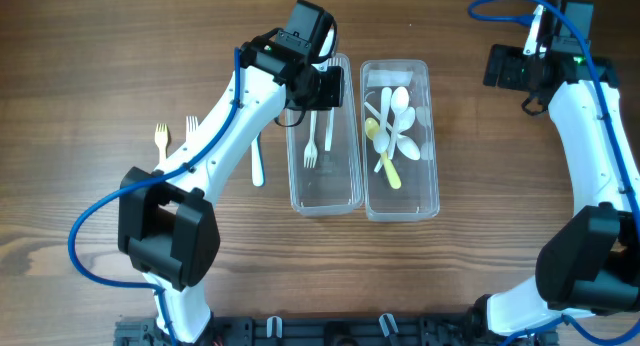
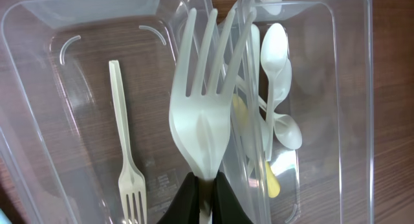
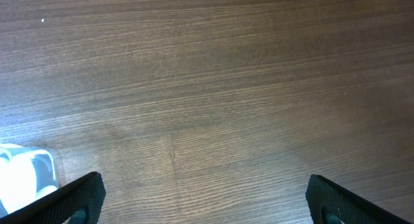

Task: Pack container
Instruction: 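Place the grey-white fork into the left container and release, then lower the left gripper onto the light-blue fork and grasp it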

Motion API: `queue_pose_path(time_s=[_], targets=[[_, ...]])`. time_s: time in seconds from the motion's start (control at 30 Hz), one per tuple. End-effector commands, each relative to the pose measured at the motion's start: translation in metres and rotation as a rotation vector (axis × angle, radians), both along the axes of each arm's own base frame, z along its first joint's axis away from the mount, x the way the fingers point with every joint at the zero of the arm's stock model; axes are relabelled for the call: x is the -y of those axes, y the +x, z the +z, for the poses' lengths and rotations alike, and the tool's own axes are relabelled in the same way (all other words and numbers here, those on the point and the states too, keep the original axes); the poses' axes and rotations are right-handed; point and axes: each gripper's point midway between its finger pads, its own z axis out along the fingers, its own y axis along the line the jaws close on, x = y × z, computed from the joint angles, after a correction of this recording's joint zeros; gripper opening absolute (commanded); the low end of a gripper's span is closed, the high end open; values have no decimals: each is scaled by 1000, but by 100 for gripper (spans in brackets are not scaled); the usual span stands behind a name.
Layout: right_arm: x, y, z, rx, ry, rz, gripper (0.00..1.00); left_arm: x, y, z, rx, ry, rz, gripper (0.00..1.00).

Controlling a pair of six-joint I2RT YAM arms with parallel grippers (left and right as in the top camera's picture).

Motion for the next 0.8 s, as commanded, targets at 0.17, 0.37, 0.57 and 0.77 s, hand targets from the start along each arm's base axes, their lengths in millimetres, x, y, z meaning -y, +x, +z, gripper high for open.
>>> queue_pose_path(time_s=[0.17,0.37,0.57,0.77], targets=[[1,3,18,44,-11,-12,100,0,-4,-8,-60,-15,54,13],[1,3,18,44,-11,-13,100,1,-2,-7,-48,-22,55,55],[1,3,18,44,-11,-13,100,-16,17,10,9,-53,102,73],[1,3,18,44,-11,-13,100,-84,35,58,94,-86,247,75]])
